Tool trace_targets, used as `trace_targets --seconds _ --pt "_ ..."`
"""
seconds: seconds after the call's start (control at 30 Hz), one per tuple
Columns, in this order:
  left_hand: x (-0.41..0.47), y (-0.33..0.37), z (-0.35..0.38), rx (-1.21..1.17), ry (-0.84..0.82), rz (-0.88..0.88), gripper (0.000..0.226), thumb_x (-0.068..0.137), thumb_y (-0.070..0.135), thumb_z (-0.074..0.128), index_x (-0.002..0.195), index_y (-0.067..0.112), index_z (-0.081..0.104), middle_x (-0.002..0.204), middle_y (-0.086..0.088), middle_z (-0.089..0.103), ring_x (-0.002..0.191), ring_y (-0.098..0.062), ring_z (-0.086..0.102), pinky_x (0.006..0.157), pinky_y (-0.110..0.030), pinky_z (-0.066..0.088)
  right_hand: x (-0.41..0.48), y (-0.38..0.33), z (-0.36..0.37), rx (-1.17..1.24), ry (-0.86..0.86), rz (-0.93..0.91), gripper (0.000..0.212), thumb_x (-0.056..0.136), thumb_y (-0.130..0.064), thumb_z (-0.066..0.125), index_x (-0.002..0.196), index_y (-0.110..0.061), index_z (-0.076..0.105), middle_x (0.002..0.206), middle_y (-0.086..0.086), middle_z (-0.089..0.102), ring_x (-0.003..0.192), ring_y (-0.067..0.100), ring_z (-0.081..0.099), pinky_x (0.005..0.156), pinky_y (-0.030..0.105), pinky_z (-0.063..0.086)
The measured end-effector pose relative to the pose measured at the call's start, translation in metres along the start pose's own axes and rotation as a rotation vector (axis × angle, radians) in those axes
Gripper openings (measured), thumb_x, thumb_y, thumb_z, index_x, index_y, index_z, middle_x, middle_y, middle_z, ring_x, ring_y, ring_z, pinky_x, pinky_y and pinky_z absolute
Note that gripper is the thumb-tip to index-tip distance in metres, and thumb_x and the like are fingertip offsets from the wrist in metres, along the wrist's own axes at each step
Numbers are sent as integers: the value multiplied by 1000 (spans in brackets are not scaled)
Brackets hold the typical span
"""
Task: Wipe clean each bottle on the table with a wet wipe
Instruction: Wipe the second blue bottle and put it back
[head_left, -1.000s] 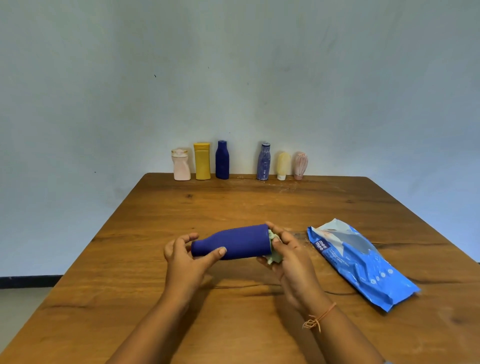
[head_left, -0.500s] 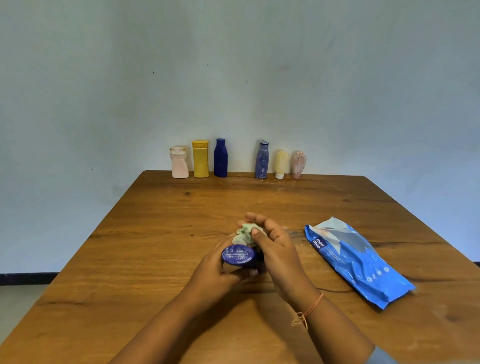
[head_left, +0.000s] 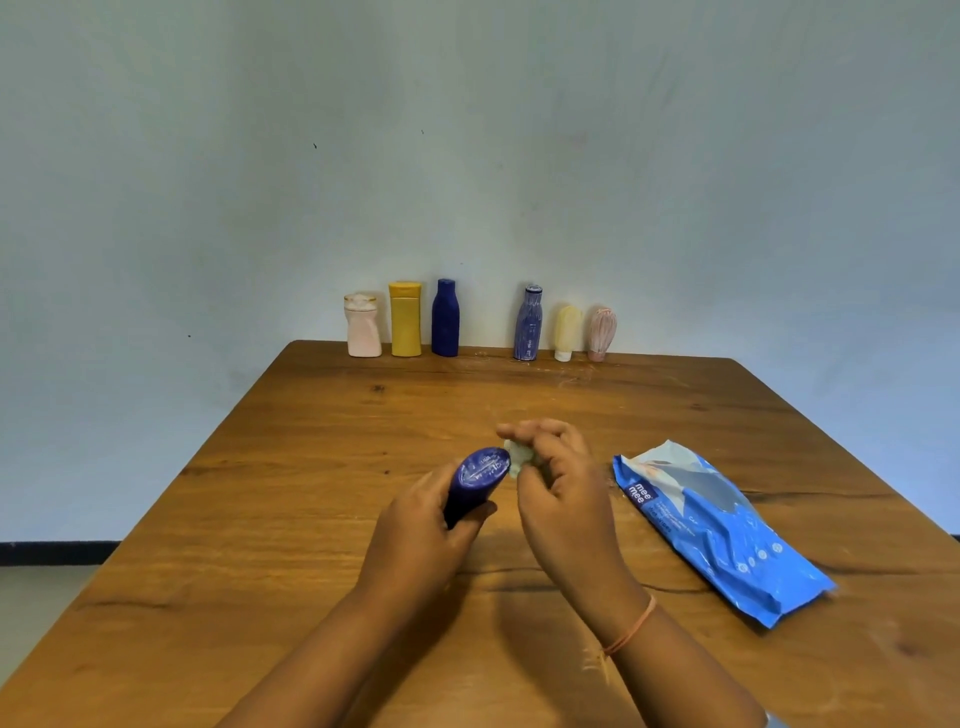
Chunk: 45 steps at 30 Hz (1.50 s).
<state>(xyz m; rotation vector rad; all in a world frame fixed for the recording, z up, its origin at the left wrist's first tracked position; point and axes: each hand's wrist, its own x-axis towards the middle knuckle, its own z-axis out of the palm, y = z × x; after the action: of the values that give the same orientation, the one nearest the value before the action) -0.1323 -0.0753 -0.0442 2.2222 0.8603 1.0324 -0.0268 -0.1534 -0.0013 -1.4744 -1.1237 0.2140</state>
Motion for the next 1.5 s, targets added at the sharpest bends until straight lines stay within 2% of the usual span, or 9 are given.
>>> trace_targets --seconds 0.17,0.33,0.47,0.6,0.67,0.77,1.07,1.33,1.5 --pt "-1 3 0 59 -2 15 29 77 25 70 106 26 62 84 18 61 79 -4 55 65 -14 41 2 0 -1 -129 48 -198 38 82 2 42 108 -21 58 105 -18 55 103 -3 52 86 12 45" --pt "0 11 -5 18 -29 -89 27 80 23 64 103 37 59 76 24 54 70 4 52 60 -4 37 -17 10 19 -417 -28 -382 49 76 -9 37 119 -6 61 127 9 59 122 12 49 105 23 35" --pt "2 12 -4 -60 -25 -208 20 91 23 53 79 38 50 75 24 50 63 16 50 63 -1 39 -26 5 36 -525 -45 -551 49 71 -8 38 111 0 66 118 15 64 114 25 58 104 36 38" --pt "-6 4 0 -58 -78 -191 60 79 35 35 120 -5 53 124 -22 56 106 -9 51 83 -4 34 -24 9 38 -511 -185 -697 44 76 -5 39 111 1 65 116 15 65 112 24 59 109 38 28" --pt "-5 2 -2 -49 -49 -204 35 82 23 44 106 1 59 114 -25 60 104 -20 56 79 -11 38 -21 11 33 -376 -197 -666 47 75 -2 39 115 2 63 120 15 62 117 20 55 110 35 30" --pt "3 10 -8 -59 -34 -211 11 84 25 60 82 33 52 71 10 58 70 -12 58 55 -9 36 -10 10 19 -154 -72 -470 55 73 -1 37 125 -4 55 129 7 55 126 12 47 106 31 37" --pt "3 7 -6 -51 -22 -195 35 79 27 70 111 31 58 91 9 66 84 -6 61 73 -24 50 4 18 5 -607 -89 -510 49 77 -10 34 116 0 61 120 16 62 114 25 58 97 35 45" --pt "7 10 -11 -1 -22 -183 20 88 16 55 94 35 51 70 23 49 66 5 50 57 0 37 -12 0 24 -691 -184 -616 45 78 -12 37 111 0 65 117 16 64 113 27 59 97 36 43" --pt "6 11 -10 -14 -6 -169 22 84 17 61 104 27 61 78 22 54 76 0 55 61 -3 40 -4 -2 18 -576 -205 -591 46 74 -9 37 109 1 67 115 16 65 110 25 61 98 30 43"
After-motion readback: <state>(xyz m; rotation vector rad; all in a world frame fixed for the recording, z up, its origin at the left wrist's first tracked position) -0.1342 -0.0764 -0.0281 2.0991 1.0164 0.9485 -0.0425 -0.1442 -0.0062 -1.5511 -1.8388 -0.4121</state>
